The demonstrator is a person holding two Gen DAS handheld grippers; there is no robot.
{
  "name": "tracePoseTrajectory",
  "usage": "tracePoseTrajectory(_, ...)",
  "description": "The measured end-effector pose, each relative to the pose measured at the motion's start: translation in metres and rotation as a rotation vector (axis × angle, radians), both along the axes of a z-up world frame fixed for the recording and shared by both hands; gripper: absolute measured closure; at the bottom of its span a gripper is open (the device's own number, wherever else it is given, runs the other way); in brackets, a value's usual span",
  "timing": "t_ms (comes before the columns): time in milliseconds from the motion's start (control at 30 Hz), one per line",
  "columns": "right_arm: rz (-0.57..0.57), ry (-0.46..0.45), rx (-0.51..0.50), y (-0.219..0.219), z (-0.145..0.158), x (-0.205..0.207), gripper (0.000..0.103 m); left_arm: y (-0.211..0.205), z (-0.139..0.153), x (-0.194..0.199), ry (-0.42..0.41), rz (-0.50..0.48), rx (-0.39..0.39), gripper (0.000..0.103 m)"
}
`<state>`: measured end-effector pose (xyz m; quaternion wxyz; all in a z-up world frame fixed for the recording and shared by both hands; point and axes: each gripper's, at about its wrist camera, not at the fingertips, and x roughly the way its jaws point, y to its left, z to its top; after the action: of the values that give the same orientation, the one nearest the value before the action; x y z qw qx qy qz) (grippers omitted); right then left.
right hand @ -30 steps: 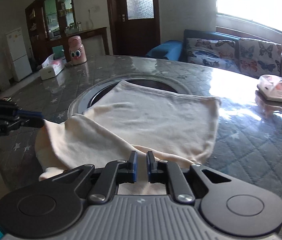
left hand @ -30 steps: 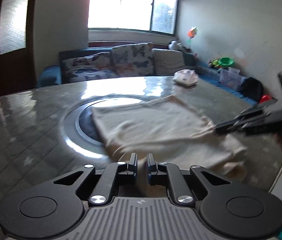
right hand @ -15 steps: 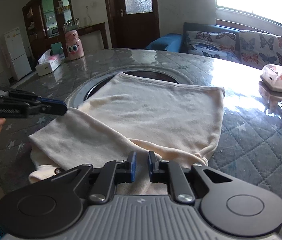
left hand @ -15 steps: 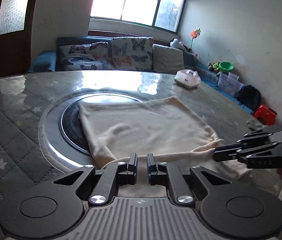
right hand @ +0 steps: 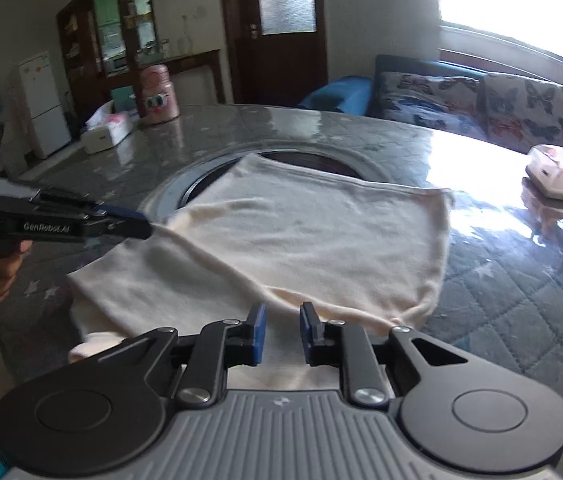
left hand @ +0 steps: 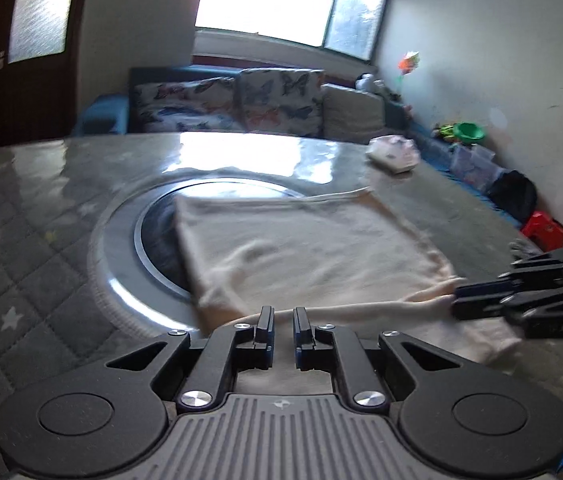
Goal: Fold clothes
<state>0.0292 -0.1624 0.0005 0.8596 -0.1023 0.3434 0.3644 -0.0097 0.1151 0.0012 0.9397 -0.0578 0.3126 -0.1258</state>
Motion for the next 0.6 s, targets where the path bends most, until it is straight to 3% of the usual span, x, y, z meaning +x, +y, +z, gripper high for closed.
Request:
tracePoseTrajectory(267,0.055,-0.015,-0.070,0.002,-0.008,-0.018,0.078,-0.026,-0.016,-0.008,0.038,-0.078,0.045,0.092)
tracePoseTrajectory(400,0.085,-0.032,-0.088,0.000,-0.006,-0.028,0.078,-0.043,-0.014,-0.019,0.009,-0.139,0.062,0.081)
tracePoseTrajectory(533,0.092,-0.055,-0.125,-0.002,-0.009,-0.037,0.078,-0.050,-0.016,-0.023,0.009,-0.148,0.080,0.076)
tracePoseTrajectory(600,0.092,-0.066,-0.119,-0.004,-0.005,-0.039,0.078,-0.053,-0.017,-0.025,0.010,-0.151,0.088,0.064)
